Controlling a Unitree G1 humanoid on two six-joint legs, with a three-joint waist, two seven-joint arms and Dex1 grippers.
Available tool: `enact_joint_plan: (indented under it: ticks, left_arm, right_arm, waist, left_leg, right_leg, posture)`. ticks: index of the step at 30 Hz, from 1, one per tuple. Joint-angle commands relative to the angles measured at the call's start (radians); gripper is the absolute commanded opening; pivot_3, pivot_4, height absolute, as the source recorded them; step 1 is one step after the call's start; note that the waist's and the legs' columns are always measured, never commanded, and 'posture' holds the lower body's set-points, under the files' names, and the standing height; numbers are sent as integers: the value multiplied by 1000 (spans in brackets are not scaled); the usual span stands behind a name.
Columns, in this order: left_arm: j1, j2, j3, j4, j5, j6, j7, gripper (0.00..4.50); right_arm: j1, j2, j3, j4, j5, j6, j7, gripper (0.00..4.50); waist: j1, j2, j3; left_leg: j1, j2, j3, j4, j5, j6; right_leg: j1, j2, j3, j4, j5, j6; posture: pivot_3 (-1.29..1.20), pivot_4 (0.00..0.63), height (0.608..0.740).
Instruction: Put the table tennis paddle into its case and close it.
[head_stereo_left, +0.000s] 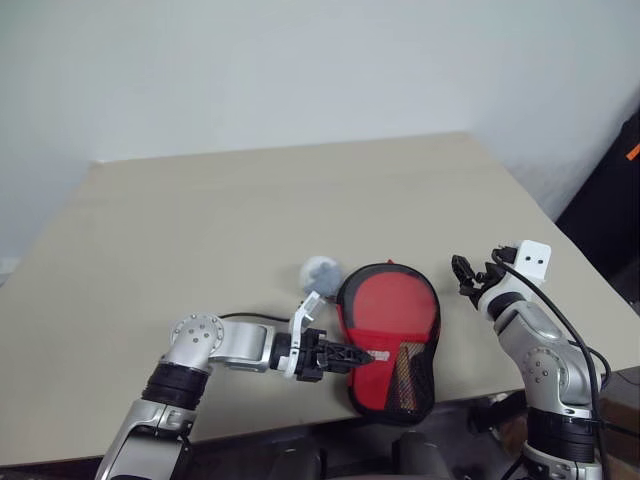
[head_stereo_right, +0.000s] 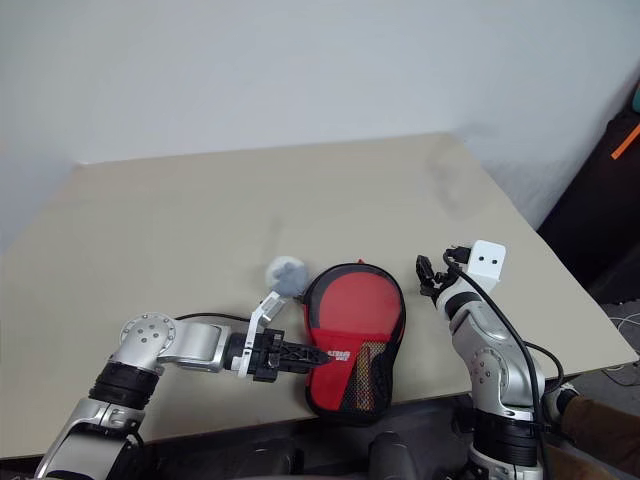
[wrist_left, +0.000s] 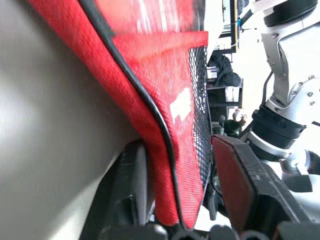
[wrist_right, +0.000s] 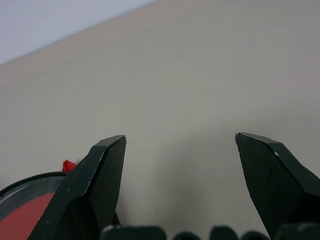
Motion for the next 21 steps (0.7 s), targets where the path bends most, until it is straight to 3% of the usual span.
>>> enact_joint_plan:
  ticks: [1,5,6,12,16,21]
  left_arm:
    - [-6,-3,32,-38,18,21,-51,2987]
    - [-20,14,39,-17,61,55,-63,4300]
    - [-24,26,39,-24,72,70,-84,4429]
    - [-14,149,8,-180,249,52,-230,4429]
    - [34,216,3,-383,498,-277,-425,4429]
    - [57,166,-50,-445,742,-631,-619,4429]
  right_arm:
    - [-15,0,-5,-20,-1,-18,9,3805]
    - [-17,-9,-9,-21,0,-14,16,3805]
    - [-17,-11,-11,-22,2,-13,18,3805]
    - [-17,-27,-28,-30,15,-15,43,3805]
    - [-21,-27,-32,-27,25,-33,74,3805]
    - [-40,-34,-1,-6,5,-76,126,3805]
  waist:
    - [0,0,0]
    - [0,0,0]
    - [0,0,0]
    - [-3,0,0]
    - [-2,0,1]
    - [3,0,1]
  left_leg:
    - [0,0,0,0,0,0]
    - [0,0,0,0,0,0]
    - [0,0,0,0,0,0]
    - [0,1,1,-1,0,0]
    - [-1,1,3,-2,0,0]
    - [-2,0,4,0,0,0]
  right_leg:
    - [0,0,0,0,0,0]
    - [0,0,0,0,0,0]
    - [0,0,0,0,0,0]
    - [-2,1,1,1,0,0]
    - [-4,1,3,1,0,-1]
    - [-4,1,4,0,0,-1]
  posture:
    - [0,0,740]
    - [0,0,740]
    - [0,0,740]
    - [0,0,740]
    - [0,0,740]
    - [0,0,740]
